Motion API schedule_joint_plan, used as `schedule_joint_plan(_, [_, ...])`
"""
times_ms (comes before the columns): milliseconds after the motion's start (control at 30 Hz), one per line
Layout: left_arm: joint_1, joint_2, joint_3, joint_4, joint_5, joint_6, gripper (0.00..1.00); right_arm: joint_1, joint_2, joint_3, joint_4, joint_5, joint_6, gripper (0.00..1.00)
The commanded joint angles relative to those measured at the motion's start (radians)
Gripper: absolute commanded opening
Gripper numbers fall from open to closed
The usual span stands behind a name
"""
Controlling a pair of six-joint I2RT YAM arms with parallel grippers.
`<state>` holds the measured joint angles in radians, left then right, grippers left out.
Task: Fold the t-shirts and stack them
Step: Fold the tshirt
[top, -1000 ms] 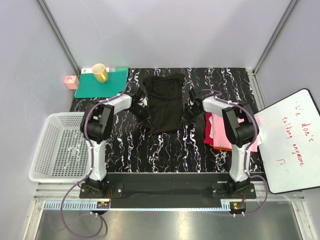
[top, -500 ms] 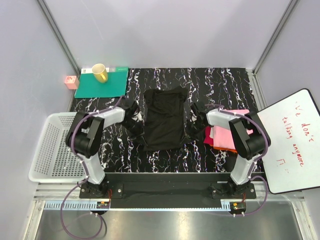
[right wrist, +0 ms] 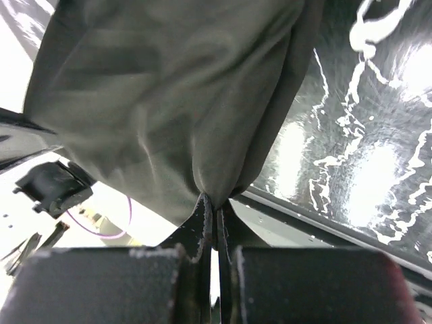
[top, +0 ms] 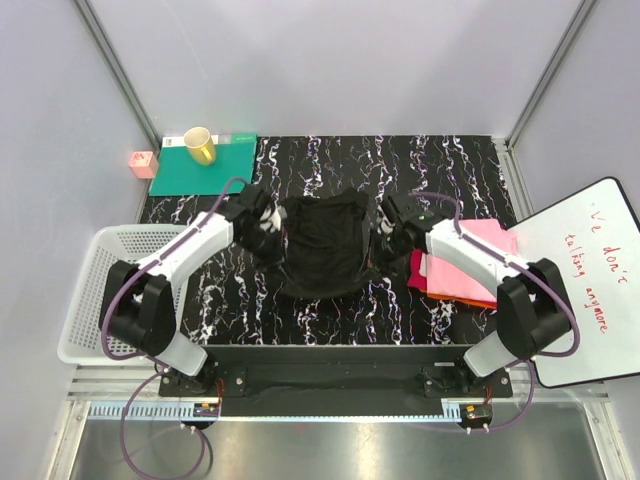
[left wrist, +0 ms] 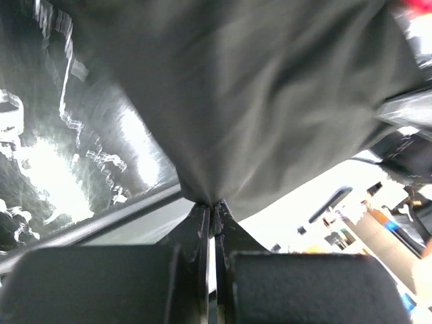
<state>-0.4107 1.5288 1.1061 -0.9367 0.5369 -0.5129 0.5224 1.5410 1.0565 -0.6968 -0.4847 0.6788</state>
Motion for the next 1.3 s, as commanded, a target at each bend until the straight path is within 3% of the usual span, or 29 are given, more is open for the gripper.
schedule_joint_plan(0, [0.001, -0.033, 0.222, -0.057, -0.038, 0.043, 0.0, 0.001, -0.032, 0.192, -0.104, 0.119, -0.067, 0.0])
schedule_joint_plan(167, [0.004, 0.02, 0.334, -0.015, -0.1, 0.044, 0.0, -0.012, 0.051, 0.358, -0.124, 0.208, -0.151, 0.0])
schedule_joint_plan(400, [0.015, 0.16, 0.365, 0.119, -0.115, 0.033, 0.0, -0.061, 0.244, 0.565, -0.103, 0.342, -0.297, 0.01])
schedule_joint_plan(600, [0.064, 0.321, 0.472, 0.199, -0.126, 0.031, 0.0, -0.108, 0.491, 0.802, -0.067, 0.353, -0.372, 0.01])
schedule_joint_plan(767, [0.107, 0.433, 0.616, 0.208, -0.092, 0.025, 0.0, -0.12, 0.611, 0.937, -0.063, 0.348, -0.412, 0.01])
schedule_joint_plan(1000, [0.144, 0.533, 0.702, 0.214, -0.081, -0.033, 0.0, -0.139, 0.761, 1.123, -0.063, 0.328, -0.415, 0.04])
schedule_joint_plan(1067, [0.15, 0.548, 0.71, 0.219, -0.084, -0.052, 0.14, -0.14, 0.803, 1.175, -0.066, 0.307, -0.409, 0.06])
schedule_joint_plan(1167, [0.159, 0.568, 0.713, 0.225, -0.083, -0.061, 0.76, -0.144, 0.875, 1.273, -0.067, 0.316, -0.386, 0.1])
schedule_joint_plan(1200, [0.162, 0.558, 0.709, 0.225, -0.09, -0.062, 0.88, -0.145, 0.91, 1.327, -0.066, 0.319, -0.378, 0.11])
schedule_joint_plan(1233, [0.162, 0.547, 0.698, 0.225, -0.104, -0.061, 0.98, -0.147, 0.93, 1.361, -0.067, 0.319, -0.377, 0.11])
schedule_joint_plan(1267, [0.162, 0.53, 0.671, 0.225, -0.115, -0.05, 0.99, -0.15, 0.947, 1.393, -0.067, 0.322, -0.369, 0.15])
